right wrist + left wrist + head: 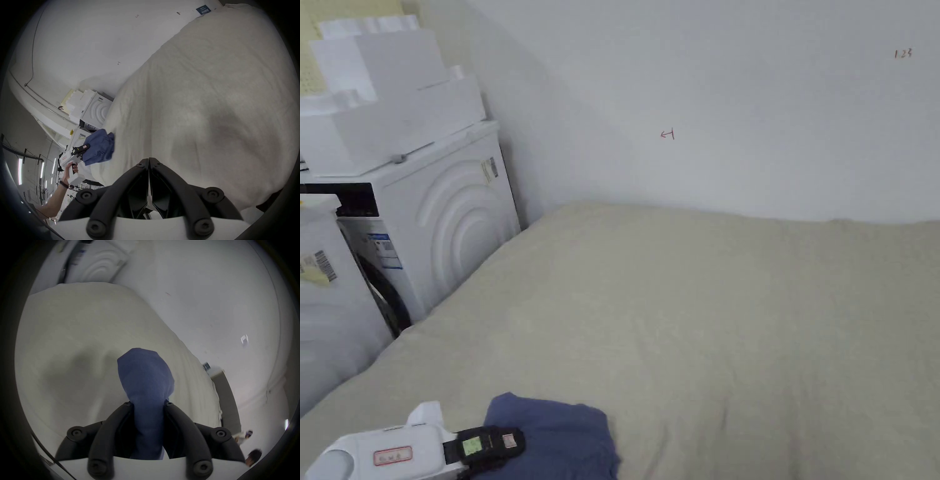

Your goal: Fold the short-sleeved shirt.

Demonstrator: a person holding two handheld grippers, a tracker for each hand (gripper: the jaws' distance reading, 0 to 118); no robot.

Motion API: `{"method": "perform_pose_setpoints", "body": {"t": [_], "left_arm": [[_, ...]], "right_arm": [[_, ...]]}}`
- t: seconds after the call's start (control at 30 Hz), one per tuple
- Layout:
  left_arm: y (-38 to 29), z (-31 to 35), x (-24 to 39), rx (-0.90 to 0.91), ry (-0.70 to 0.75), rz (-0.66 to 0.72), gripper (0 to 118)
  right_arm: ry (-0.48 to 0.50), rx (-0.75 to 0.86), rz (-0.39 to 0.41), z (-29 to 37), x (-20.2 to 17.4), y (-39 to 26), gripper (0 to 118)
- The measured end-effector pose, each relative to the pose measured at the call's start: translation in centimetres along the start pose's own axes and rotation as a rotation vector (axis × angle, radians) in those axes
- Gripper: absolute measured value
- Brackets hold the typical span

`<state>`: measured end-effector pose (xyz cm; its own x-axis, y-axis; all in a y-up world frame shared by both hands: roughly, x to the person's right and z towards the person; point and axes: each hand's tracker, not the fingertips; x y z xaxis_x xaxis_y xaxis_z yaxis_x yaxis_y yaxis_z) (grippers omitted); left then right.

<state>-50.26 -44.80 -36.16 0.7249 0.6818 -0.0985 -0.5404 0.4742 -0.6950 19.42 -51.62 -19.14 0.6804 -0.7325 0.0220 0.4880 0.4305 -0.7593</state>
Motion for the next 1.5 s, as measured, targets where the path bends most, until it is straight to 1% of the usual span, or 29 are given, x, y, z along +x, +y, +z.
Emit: {"method": "perform_pose_setpoints", "body": {"t": [0.07,0.13,0.17,0.2,0.23,0.27,0.3,0.37,0.43,0.47,0.5,0.53,0.57,0.63,0.7,0.77,0.83,0.87,0.97,1.0,1.03,1.07,1.1,1.13,1.23,1.37,1.4,1.43,1.5], "left_arm": [[1.4,-0.3,-2.5,-0.013,0.024,0.048,23],[1.7,-1.9,-4.9,-0.104,0.098,0.095,27],[-0.4,-2.5,-2.2,-0.124,0.158,0.120,44],[-1.0,-3.1,-2.5,-0.119,0.215,0.110,60],[-1.8,-3.3,-3.0,-0.111,0.262,0.098,59],[-1.9,-2.2,-3.2,-0.060,0.143,0.116,62],[-2.2,-1.5,-3.9,-0.032,0.104,0.142,67],[-2.1,1.1,-2.9,-0.033,0.268,0.185,79],[-1.8,4.7,-2.4,-0.001,0.402,0.025,79],[-2.3,6.6,-0.4,0.029,0.456,-0.087,79],[-3.0,8.3,1.8,0.073,0.430,-0.160,79],[-4.0,9.3,4.2,0.102,0.392,-0.174,79],[-5.1,10.2,6.3,0.140,0.346,-0.228,79],[-7.8,10.6,11.7,0.169,0.208,-0.349,79],[-11.1,9.6,16.3,0.268,0.165,-0.479,78],[-14.4,8.1,21.3,0.282,0.066,-0.595,75],[-17.8,6.3,25.7,0.359,0.013,-0.615,67],[-19.2,5.6,27.7,0.348,-0.011,-0.624,60],[-23.0,4.8,33.2,0.418,-0.031,-0.715,56],[-23.9,4.7,34.4,0.398,-0.048,-0.753,51],[-24.7,4.7,35.1,0.404,-0.072,-0.777,41],[-25.3,4.8,35.9,0.409,-0.079,-0.773,23],[-25.7,4.8,36.7,0.415,-0.071,-0.763,11],[-25.9,4.8,37.0,0.416,-0.065,-0.766,3],[-27.0,4.9,37.5,0.444,-0.003,-0.797,1],[-28.9,5.3,36.6,0.465,0.131,-0.858,1],[-29.2,5.4,36.2,0.464,0.121,-0.859,1],[-29.2,5.6,35.8,0.458,0.118,-0.861,1],[-29.0,5.7,35.5,0.430,0.126,-0.851,1]], "right_arm": [[-0.028,-0.004,-0.008,-0.1,0.3,-0.1,1],[-0.036,-0.006,-0.019,-0.3,0.6,-0.2,1],[-0.037,-0.008,-0.024,-0.4,0.7,-0.2,0],[-0.040,-0.011,-0.026,-0.6,0.7,-0.1,1],[-0.044,-0.016,-0.025,-0.7,0.7,0.0,1],[-0.054,-0.020,-0.016,-0.7,0.5,0.1,0],[-0.063,-0.010,-0.002,-0.4,0.4,0.2,0],[-0.044,0.004,0.022,0.3,0.2,0.5,0],[-0.030,0.024,0.070,1.3,0.0,0.8,1],[-0.029,0.026,0.106,1.9,-0.4,1.1,1],[-0.046,0.037,0.146,2.5,-0.9,1.4,1],[-0.064,0.063,0.187,3.2,-1.3,1.6,1],[-0.077,0.099,0.231,4.0,-2.0,1.9,1],[-0.093,0.148,0.306,5.5,-3.3,2.8,1],[-0.115,0.219,0.380,7.5,-5.2,3.4,1],[-0.121,0.279,0.423,9.8,-7.2,3.8,1],[-0.113,0.337,0.462,11.7,-8.4,3.9,1],[-0.126,0.367,0.487,12.7,-9.0,4.0,1],[-0.171,0.455,0.576,14.9,-10.8,4.1,1],[-0.191,0.474,0.600,15.3,-11.3,4.2,1],[-0.209,0.498,0.624,15.7,-11.7,4.2,1],[-0.236,0.514,0.646,15.9,-12.1,4.1,1],[-0.260,0.530,0.658,16.0,-12.4,4.0,1],[-0.280,0.534,0.661,15.8,-12.5,4.1,1],[-0.276,0.558,0.669,15.7,-12.9,3.6,1],[-0.354,0.585,0.737,15.2,-13.9,3.0,1],[-0.391,0.614,0.738,15.1,-14.1,2.7,1],[-0.398,0.619,0.730,15.1,-14.3,2.5,1],[-0.374,0.583,0.761,15.1,-14.6,2.6,1]]}}
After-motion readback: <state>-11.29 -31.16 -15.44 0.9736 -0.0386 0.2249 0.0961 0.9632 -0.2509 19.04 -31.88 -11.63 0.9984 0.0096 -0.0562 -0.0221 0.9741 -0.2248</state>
